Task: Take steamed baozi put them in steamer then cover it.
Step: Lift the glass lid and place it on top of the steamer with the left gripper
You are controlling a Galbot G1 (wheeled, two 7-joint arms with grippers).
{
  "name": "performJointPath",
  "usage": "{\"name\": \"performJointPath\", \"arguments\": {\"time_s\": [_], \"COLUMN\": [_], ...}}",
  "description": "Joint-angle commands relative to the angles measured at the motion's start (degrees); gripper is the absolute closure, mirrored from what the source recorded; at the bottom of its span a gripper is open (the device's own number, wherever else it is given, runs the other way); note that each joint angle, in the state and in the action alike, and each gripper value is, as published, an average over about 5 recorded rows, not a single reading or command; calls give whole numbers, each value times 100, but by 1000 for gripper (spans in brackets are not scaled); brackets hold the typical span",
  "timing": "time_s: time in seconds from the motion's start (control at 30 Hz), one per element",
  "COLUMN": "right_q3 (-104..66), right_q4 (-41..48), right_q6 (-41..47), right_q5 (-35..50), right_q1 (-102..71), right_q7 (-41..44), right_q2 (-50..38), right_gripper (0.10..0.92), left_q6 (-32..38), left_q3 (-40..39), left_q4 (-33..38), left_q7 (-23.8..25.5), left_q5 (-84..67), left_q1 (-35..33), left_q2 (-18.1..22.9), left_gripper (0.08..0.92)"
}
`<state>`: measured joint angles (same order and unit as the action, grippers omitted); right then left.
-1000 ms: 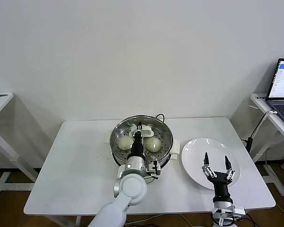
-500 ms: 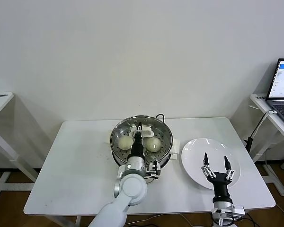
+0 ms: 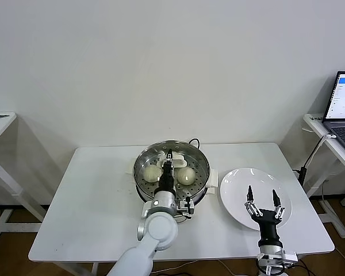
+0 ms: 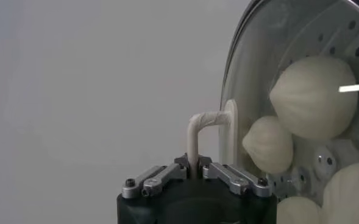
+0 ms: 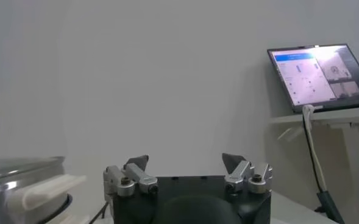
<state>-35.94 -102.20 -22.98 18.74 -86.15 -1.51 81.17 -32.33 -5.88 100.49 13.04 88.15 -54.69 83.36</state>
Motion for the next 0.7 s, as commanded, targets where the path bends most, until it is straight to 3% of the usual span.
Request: {"name": "performJointPath", "arguments": {"time_s": [0.03, 0.57, 0.7], "right_q3": [11, 52, 51], "right_q4": [24, 113, 83], "right_q6": [-4, -34, 3], "right_q5": [3, -13, -14], "right_q1": [19, 74, 84], "right_q7": [4, 6, -7], "right_q2": [-8, -57, -89], "right_gripper": [203, 203, 203], "left_q6": [35, 47, 301], "left_q3": [-22, 212, 679], "left_q4": [385, 2361, 3143], "left_q7": [-14, -248, -761], "left_q5": [-5, -459, -1432], "left_q1": [-210, -1344, -2059], "left_q2": [-138, -920, -1146], "left_gripper": [753, 295, 204]}}
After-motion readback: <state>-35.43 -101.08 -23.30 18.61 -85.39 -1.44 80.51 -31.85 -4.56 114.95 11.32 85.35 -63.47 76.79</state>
